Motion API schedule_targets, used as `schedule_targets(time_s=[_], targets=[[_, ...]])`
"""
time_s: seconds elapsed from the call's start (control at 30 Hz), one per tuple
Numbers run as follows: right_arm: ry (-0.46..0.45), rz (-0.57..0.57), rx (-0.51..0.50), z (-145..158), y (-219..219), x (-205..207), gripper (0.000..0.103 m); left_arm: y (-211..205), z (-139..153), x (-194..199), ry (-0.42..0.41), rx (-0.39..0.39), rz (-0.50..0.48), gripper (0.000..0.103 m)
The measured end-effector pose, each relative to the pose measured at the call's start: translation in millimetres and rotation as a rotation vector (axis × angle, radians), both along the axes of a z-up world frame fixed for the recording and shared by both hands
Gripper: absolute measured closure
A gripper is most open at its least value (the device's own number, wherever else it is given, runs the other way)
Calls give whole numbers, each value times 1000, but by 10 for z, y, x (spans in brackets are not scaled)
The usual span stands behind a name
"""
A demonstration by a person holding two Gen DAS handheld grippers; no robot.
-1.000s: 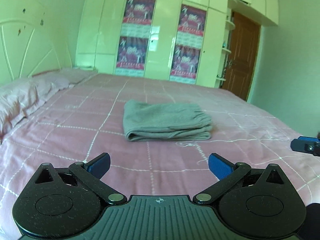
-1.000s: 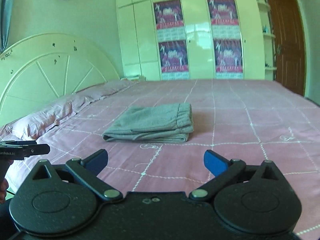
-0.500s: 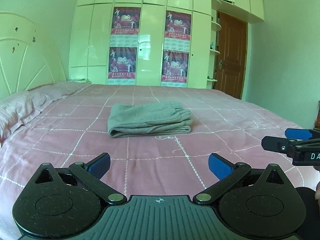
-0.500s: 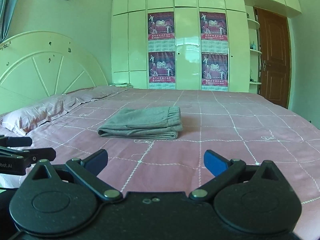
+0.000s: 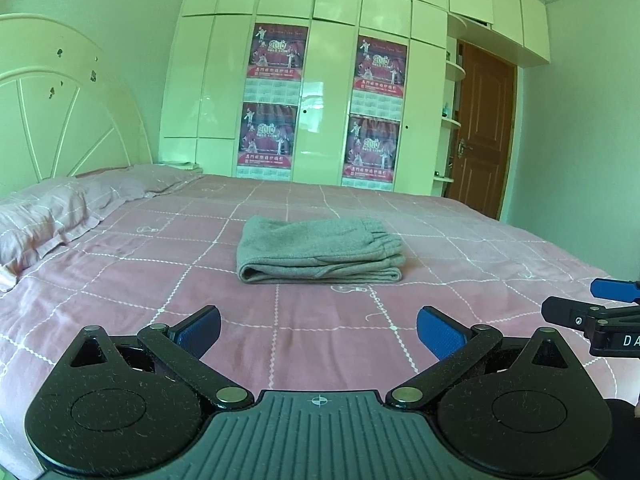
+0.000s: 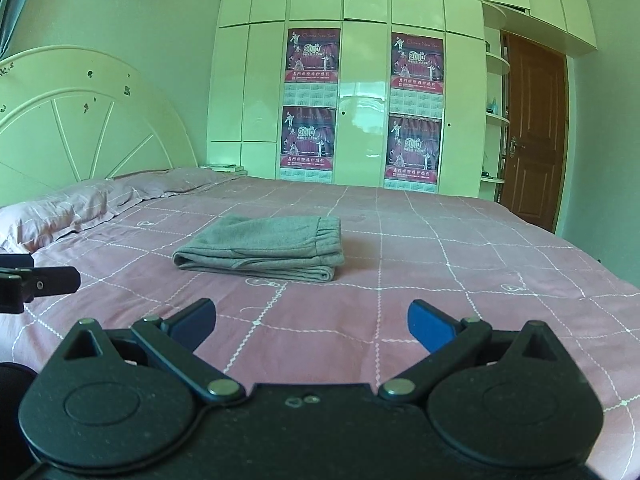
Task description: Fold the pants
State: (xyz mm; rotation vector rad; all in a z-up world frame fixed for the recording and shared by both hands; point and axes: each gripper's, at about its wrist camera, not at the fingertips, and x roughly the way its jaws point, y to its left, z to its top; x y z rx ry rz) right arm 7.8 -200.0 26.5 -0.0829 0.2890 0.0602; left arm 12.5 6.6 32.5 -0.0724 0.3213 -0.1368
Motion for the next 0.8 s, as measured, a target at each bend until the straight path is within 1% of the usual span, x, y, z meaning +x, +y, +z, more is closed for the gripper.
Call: schedule_targets(time_s=[0.3, 0.8], targets=[[7, -7, 20, -4, -31, -1, 6, -21, -5, 11, -1, 10, -1, 0], [5, 0, 15, 3, -20, -16, 6, -40, 0, 6, -4, 16, -7, 0]])
